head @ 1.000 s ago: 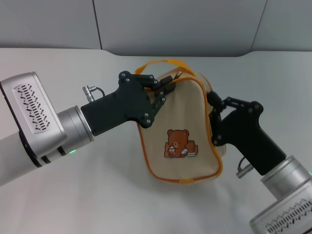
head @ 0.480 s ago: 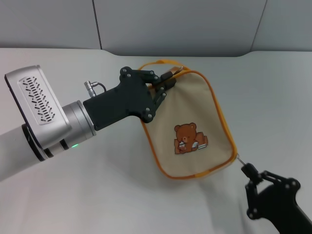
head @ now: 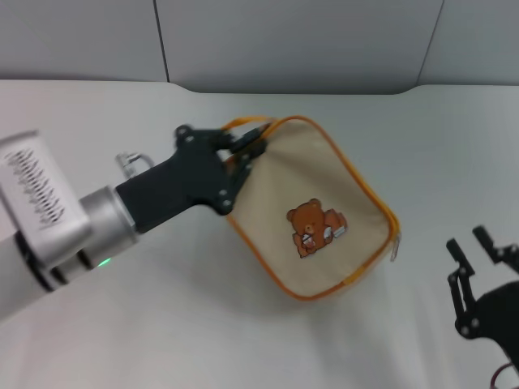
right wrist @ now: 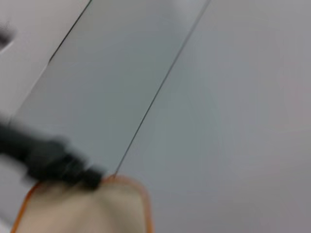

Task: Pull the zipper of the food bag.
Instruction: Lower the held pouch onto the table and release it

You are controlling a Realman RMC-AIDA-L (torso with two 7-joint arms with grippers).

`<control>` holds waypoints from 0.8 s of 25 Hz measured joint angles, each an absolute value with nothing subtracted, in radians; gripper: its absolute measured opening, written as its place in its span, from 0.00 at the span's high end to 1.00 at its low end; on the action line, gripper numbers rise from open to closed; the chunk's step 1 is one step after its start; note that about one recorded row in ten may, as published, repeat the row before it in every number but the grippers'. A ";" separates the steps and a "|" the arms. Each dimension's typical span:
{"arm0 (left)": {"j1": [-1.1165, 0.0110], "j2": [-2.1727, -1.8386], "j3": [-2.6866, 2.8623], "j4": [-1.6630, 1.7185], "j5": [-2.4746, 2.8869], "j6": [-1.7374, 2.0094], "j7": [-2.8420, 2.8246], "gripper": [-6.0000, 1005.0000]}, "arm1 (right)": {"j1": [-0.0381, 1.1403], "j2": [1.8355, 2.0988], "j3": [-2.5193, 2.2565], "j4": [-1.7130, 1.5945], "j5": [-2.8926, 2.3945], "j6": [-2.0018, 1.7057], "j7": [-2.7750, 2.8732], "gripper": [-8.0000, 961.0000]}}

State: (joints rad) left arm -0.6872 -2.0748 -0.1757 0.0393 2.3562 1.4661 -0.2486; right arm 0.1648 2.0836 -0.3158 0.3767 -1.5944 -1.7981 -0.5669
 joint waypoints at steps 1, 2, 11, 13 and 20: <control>-0.665 -2.075 -0.184 0.039 2.356 1.474 -0.248 0.94 | 0.173 2.083 -0.315 0.370 -1.594 -1.806 -0.514 0.95; -0.637 -2.075 -0.192 0.039 2.356 1.482 -0.246 0.94 | 0.201 2.083 -0.316 0.334 -1.592 -1.806 -0.362 0.92; -0.425 -2.075 -0.215 0.024 2.357 1.547 -0.241 0.94 | 0.313 2.083 -0.365 0.045 -1.701 -1.793 0.344 0.57; -0.394 -2.075 -0.209 0.016 2.360 1.560 -0.258 0.94 | 0.331 2.083 -0.380 -0.034 -1.741 -1.804 0.477 0.41; -0.385 -2.060 -0.135 0.092 2.365 1.676 -0.471 0.83 | 0.402 2.079 -0.538 -0.373 -1.912 -1.895 0.861 0.22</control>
